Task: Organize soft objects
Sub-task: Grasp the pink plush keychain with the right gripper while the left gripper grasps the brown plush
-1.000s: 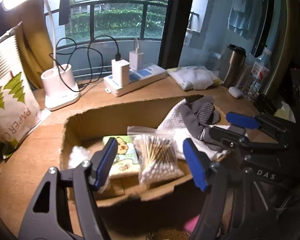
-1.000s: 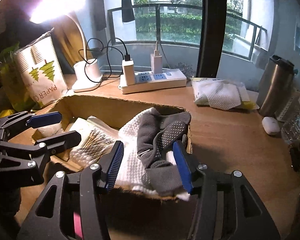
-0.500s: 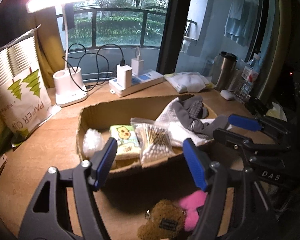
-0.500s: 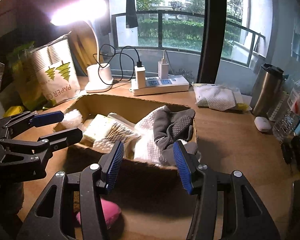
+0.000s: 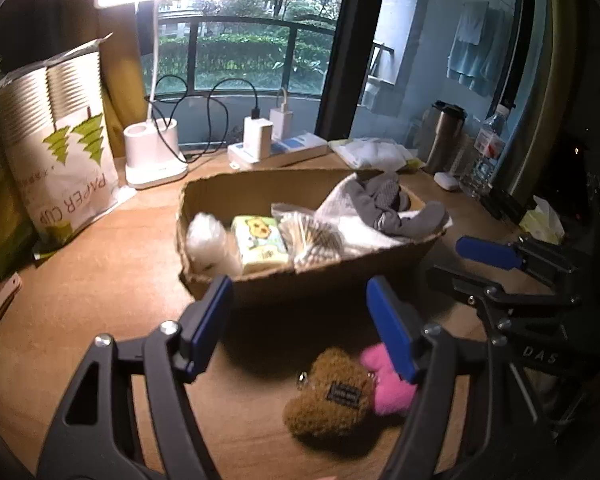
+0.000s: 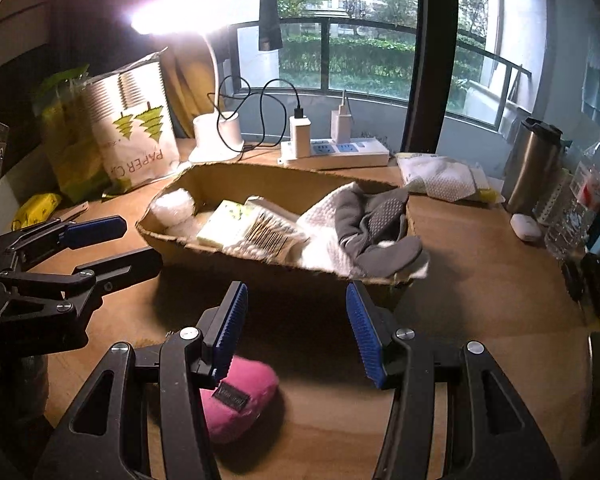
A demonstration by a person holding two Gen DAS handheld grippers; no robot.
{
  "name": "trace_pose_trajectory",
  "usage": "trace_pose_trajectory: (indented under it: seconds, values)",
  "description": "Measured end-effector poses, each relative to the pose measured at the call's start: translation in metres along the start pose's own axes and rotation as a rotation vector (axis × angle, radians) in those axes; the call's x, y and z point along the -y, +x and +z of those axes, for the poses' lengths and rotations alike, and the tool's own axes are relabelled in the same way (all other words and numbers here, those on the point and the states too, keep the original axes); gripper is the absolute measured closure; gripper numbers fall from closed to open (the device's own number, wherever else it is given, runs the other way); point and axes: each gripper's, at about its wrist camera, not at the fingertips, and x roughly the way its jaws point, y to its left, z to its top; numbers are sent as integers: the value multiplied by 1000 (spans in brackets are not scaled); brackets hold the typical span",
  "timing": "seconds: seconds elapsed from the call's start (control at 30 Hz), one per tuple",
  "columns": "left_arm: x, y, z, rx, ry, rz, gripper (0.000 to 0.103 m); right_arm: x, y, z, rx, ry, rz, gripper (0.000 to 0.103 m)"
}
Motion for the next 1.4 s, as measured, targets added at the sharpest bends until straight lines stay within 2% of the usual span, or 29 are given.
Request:
trace_pose_trajectory:
  seconds: [0.6,0.67,0.73,1.0,1.2,1.33,1.4]
  values:
    - [-19,-9,-51,-43,-40,5,31,-35,13,-43,-87,-18,20,49]
    - [-21,-7,-55,-61,-46,2,28,-36,19,-49,-102,-12,32,49]
    - [-21,-7,-59,-70,-44,-3,21,-36,26,-53,-120,3,38,49]
    - [-10,8,-66,-116,-26,-14,21,-31,41,-65,-158,31,74,49]
    - [7,22,-65,-152,22,-13,21,-14,42,-68,-146,69,94,49]
    - [17,34,-65,-188,47,-4,21,-2,42,-69,-135,84,111,58]
    - [22,40,-66,-207,62,7,21,2,40,-70,-130,87,117,58]
